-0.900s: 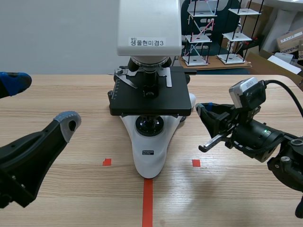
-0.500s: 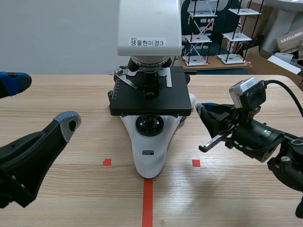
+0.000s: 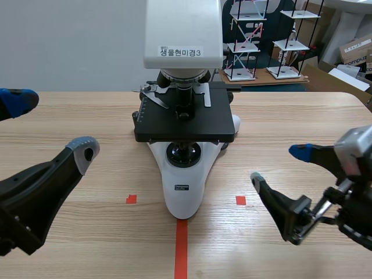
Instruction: Return to the home posture
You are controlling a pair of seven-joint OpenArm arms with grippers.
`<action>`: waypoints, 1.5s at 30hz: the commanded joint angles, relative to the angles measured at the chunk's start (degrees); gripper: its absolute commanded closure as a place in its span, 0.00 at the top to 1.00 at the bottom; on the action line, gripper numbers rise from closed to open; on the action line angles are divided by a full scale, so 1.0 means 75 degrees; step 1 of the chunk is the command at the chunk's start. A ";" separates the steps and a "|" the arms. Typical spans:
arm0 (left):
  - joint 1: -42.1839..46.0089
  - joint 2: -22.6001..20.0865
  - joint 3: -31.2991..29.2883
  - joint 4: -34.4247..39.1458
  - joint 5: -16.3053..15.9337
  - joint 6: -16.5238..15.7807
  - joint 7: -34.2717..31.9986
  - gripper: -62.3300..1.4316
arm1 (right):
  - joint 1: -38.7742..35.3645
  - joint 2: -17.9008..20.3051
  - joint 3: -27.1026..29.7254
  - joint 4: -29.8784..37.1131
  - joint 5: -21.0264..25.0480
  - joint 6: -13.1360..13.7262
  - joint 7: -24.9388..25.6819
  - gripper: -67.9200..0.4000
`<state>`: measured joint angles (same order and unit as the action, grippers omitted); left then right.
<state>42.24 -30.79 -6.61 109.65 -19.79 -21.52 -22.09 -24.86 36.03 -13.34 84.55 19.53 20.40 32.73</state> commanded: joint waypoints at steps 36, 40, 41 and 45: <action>0.0058 0.0035 -0.0020 0.0090 -0.0073 -0.0009 -0.0073 1.00 | -0.3751 0.0125 0.2993 0.3506 0.0589 -0.0006 -0.0402 0.92; 0.0058 0.0035 -0.0020 0.0090 -0.0073 -0.0009 -0.0073 1.00 | -0.3751 0.0125 0.2993 0.3506 0.0527 -0.0006 -0.0402 0.92; 0.0058 0.0035 -0.0020 0.0090 -0.0073 -0.0009 -0.0073 1.00 | -0.3751 0.0125 0.2993 0.3506 0.0510 -0.0006 -0.0402 0.92; 0.0058 0.0035 -0.0020 0.0090 -0.0073 -0.0009 -0.0073 1.00 | -0.3751 0.0122 0.2993 0.3506 0.0364 -0.0006 -0.0402 0.92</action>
<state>42.24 -30.79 -6.61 109.65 -19.77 -21.52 -22.09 -53.67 36.69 8.93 110.89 21.87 20.38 28.88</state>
